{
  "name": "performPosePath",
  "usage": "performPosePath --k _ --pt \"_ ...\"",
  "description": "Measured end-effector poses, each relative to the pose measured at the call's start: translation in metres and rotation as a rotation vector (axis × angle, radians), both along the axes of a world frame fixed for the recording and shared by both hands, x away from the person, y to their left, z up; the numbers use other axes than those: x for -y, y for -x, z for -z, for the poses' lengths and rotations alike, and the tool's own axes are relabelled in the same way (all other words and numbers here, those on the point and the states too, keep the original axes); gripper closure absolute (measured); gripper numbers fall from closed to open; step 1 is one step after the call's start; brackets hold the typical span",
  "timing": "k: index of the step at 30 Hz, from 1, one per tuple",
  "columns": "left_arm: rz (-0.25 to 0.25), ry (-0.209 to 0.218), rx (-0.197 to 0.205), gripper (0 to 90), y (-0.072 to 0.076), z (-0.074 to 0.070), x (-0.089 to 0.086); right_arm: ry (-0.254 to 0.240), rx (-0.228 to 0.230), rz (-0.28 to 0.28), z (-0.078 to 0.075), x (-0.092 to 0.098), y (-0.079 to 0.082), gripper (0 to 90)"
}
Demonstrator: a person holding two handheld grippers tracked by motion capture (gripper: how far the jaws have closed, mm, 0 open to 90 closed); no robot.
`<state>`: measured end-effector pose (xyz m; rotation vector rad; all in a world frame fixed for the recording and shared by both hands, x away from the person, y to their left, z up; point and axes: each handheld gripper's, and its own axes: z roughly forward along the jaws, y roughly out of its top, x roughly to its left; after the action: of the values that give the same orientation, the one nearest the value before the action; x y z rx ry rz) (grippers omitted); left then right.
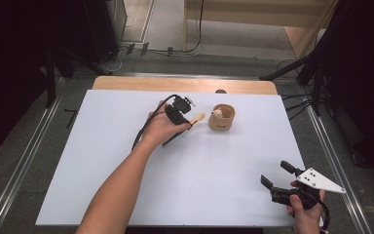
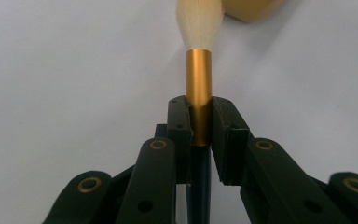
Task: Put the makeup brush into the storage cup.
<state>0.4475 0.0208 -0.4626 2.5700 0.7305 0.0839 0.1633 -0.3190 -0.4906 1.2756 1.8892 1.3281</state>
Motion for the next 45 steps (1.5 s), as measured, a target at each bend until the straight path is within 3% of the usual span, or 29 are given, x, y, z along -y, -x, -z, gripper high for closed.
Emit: performPosePath --k 3,8,17,20,21,26,33,38,45 --pt "-0.027 0.068 0.028 79.9 -0.001 -0.008 -0.012 -0.002 0.001 -0.001 0.0 0.0 0.0 10.0" --pt "-0.031 0.121 0.047 80.0 -0.002 -0.013 -0.02 -0.004 0.0 0.005 0.0 0.001 0.0 10.3" --pt "-0.067 0.271 0.109 80.2 0.001 -0.021 -0.036 -0.007 0.008 0.006 -0.001 0.002 0.002 10.5" --pt "-0.08 0.345 0.13 80.2 0.001 -0.027 -0.042 -0.007 0.01 0.008 -0.001 0.003 0.001 10.6" --pt "-0.08 0.345 0.13 80.1 0.001 -0.027 -0.042 -0.007 0.01 0.008 -0.001 0.003 0.001 10.6" --pt "-0.085 0.426 0.158 80.2 0.004 -0.035 -0.044 -0.009 0.013 0.01 -0.001 0.003 0.002 10.7" --pt "-0.088 0.491 0.176 80.1 0.006 -0.04 -0.042 -0.013 0.024 0.01 -0.001 0.003 0.002 10.7" --pt "-0.102 0.583 0.187 80.1 0.006 -0.044 -0.04 -0.012 0.027 0.008 -0.001 0.003 0.002 10.7" --pt "-0.08 0.633 0.22 80.1 0.008 -0.051 -0.031 -0.014 0.025 0.009 -0.001 0.004 0.002 10.7"
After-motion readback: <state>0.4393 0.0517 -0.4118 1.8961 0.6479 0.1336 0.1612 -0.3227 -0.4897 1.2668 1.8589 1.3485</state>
